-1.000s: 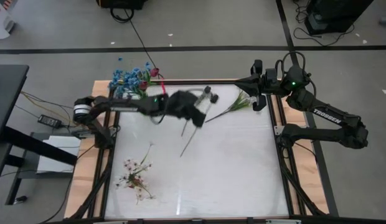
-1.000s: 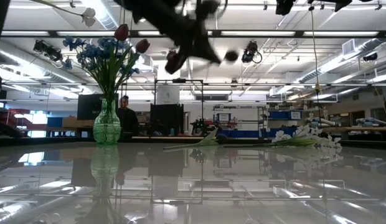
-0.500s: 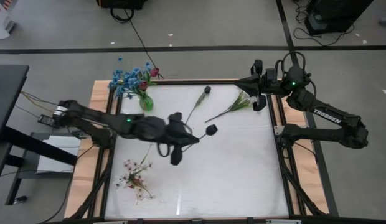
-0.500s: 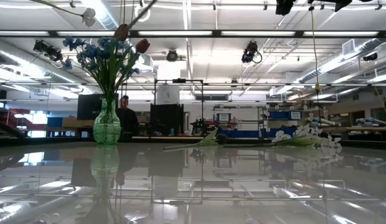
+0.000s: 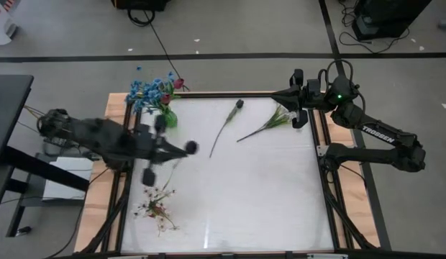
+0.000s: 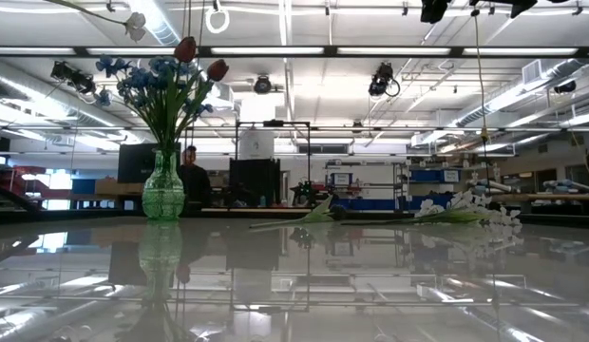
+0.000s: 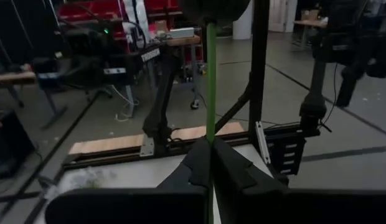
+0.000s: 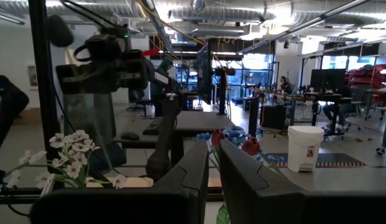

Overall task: Sort flowers into vase by color
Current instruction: Put the left black flower into the red vase

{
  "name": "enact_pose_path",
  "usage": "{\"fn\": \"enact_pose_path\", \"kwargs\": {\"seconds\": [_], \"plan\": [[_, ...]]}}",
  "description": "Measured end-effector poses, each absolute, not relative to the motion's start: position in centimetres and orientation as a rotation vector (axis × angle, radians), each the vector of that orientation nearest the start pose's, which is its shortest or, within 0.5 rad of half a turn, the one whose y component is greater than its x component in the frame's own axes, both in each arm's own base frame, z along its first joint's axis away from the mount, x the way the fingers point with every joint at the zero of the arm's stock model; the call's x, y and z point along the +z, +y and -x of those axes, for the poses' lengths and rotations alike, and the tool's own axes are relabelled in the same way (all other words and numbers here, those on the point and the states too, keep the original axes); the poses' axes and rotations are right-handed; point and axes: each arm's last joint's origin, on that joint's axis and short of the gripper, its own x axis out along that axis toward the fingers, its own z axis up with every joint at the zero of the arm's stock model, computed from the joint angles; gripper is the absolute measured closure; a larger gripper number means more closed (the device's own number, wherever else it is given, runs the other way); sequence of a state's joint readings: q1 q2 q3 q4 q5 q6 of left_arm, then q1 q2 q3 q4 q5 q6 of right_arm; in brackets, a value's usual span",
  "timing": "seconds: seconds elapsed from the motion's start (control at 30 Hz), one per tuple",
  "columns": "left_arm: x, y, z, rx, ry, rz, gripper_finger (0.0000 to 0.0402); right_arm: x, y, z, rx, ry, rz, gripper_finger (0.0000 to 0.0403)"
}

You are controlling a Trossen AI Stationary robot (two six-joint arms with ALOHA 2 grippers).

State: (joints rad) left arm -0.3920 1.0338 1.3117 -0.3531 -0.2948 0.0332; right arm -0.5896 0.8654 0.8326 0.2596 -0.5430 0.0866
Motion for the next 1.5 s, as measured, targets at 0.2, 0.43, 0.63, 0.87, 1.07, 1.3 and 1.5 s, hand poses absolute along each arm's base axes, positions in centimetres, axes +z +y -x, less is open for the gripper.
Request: {"fn": "enact_pose_path", "kwargs": {"seconds": [0.2,0.43,0.63,0.87,1.07,1.3,1.5], "plan": [[45.7,-5.6,-13.2,-0.146,0.062,-0.061,0.039,37.7,-9.1,-16.3,-0.038,-0.193,0.035,0.0353],[43.4,-4.5,-8.9,-0.24,0.086,0.075,0.0396,37.7,-9.1,-16.3,-0.038,-0.193,0.035,0.0353],[38.9,-4.0,-6.6,-0.348,0.014,0.232,0.0399,37.7,-9.1,-16.3,-0.038,-0.193,0.036,0.0353],[33.9,-5.0,-6.3,-0.526,-0.135,0.359,0.04,37.7,-9.1,-16.3,-0.038,-0.193,0.035,0.0353],[32.2,-6.1,-6.5,-0.632,-0.179,0.379,0.0401,37.7,-9.1,-16.3,-0.038,-0.193,0.035,0.0353],[32.2,-6.4,-6.3,-0.663,-0.245,0.22,0.0401,37.7,-9.1,-16.3,-0.038,-0.193,0.035,0.0353],[32.1,-6.8,-6.3,-0.71,-0.239,0.201,0.04,37.7,-9.1,-16.3,-0.038,-0.193,0.035,0.0353]]}}
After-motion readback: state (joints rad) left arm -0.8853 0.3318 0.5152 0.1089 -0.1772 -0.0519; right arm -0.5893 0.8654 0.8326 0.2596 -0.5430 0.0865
